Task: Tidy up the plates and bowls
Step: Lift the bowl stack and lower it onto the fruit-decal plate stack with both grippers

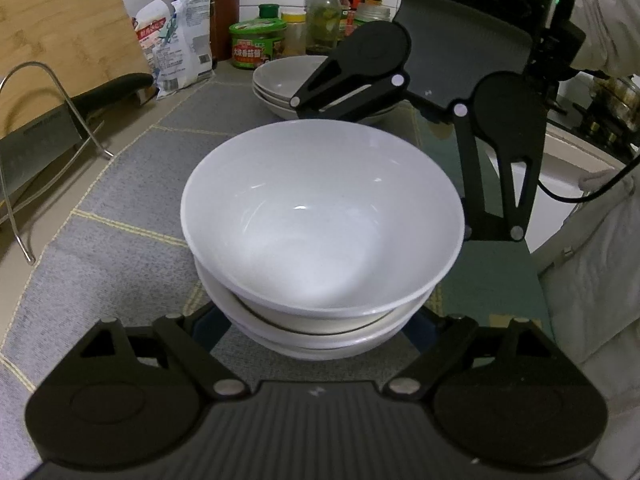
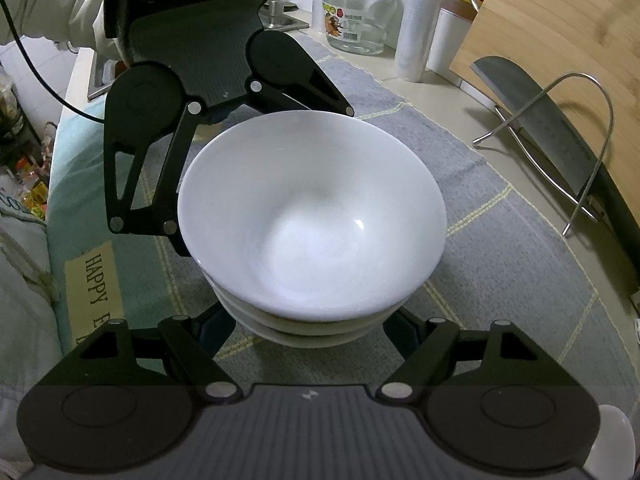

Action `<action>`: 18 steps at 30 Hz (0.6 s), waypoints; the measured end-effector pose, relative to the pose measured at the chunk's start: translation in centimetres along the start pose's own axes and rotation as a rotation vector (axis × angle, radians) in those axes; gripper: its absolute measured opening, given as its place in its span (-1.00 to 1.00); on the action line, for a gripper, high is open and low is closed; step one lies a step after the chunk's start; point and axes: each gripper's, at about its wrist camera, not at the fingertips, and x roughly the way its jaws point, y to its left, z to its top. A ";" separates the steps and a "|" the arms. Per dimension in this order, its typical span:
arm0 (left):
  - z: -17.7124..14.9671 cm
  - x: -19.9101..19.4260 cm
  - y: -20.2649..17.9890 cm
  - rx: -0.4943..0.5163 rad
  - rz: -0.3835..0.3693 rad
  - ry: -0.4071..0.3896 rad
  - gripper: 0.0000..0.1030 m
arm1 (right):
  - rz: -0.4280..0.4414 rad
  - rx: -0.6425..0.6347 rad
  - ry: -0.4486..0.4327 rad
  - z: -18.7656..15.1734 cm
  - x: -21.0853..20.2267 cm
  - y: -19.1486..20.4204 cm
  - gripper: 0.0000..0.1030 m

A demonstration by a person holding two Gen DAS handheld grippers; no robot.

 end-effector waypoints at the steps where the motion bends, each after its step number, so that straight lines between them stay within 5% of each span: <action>1: 0.0 0.0 0.0 0.000 0.001 0.000 0.73 | -0.003 0.001 0.001 0.0 0.0 0.1 0.63; 18: 0.8 -0.8 -1.5 0.001 0.042 0.012 0.73 | -0.004 -0.012 -0.008 0.1 -1.1 0.4 0.62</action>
